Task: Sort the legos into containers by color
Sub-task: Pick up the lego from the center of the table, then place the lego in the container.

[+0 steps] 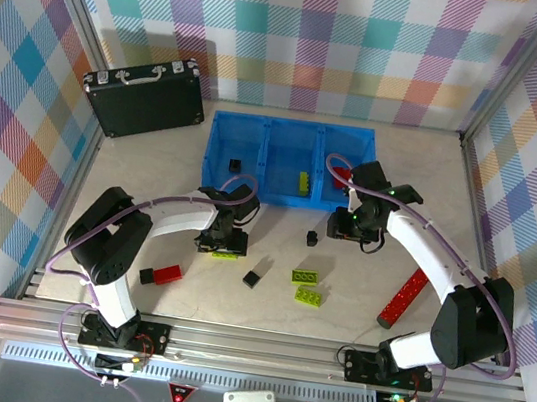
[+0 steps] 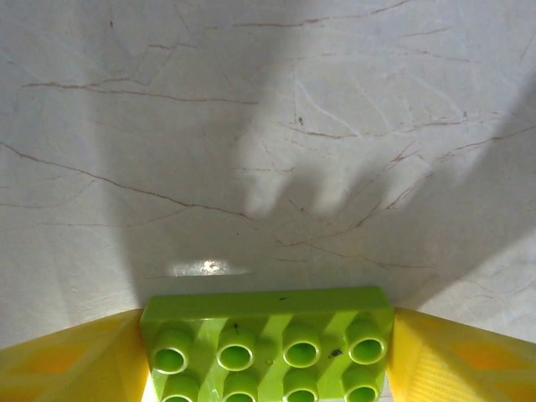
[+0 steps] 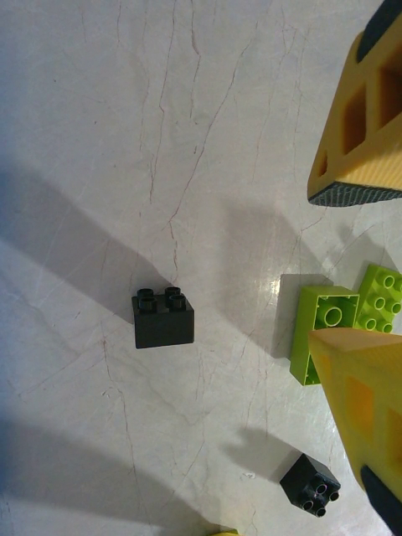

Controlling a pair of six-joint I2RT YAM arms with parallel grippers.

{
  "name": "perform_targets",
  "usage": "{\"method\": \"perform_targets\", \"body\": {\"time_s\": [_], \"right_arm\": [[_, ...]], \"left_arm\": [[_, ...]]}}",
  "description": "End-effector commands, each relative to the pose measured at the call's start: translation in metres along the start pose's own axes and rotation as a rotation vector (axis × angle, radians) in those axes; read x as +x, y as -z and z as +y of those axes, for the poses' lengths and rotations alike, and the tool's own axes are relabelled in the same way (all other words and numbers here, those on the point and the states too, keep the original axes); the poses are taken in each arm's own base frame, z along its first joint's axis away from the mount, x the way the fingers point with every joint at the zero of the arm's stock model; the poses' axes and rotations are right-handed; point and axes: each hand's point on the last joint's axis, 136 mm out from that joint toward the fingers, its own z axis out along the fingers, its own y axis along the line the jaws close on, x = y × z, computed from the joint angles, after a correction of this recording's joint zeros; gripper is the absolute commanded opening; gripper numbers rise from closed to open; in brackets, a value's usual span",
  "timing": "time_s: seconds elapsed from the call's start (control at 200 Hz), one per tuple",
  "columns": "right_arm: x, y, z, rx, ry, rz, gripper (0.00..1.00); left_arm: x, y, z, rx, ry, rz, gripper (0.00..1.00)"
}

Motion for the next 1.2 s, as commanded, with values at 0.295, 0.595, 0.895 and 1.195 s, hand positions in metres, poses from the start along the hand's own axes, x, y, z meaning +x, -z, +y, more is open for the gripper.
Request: {"method": "perform_targets", "body": {"time_s": [0.295,0.595,0.895,1.195], "right_arm": [[0.002,0.007,0.004,-0.017,0.002,-0.01,0.44],[0.006,0.011,0.0,-0.003,-0.003,-0.016,0.44],[0.015,0.017,-0.006,0.013,-0.013,-0.023,0.44],[0.022,0.025,-0.009,0.02,-0.026,-0.038,0.44]], "left_arm": [[0.005,0.001,-0.006,-0.014,-0.012,0.001,0.64],[-0.007,0.026,-0.015,0.017,-0.026,-0.059,0.61],[-0.034,0.068,-0.04,0.082,-0.062,-0.162,0.6],[-0.075,0.106,-0.088,0.2,-0.09,-0.25,0.59]]}}
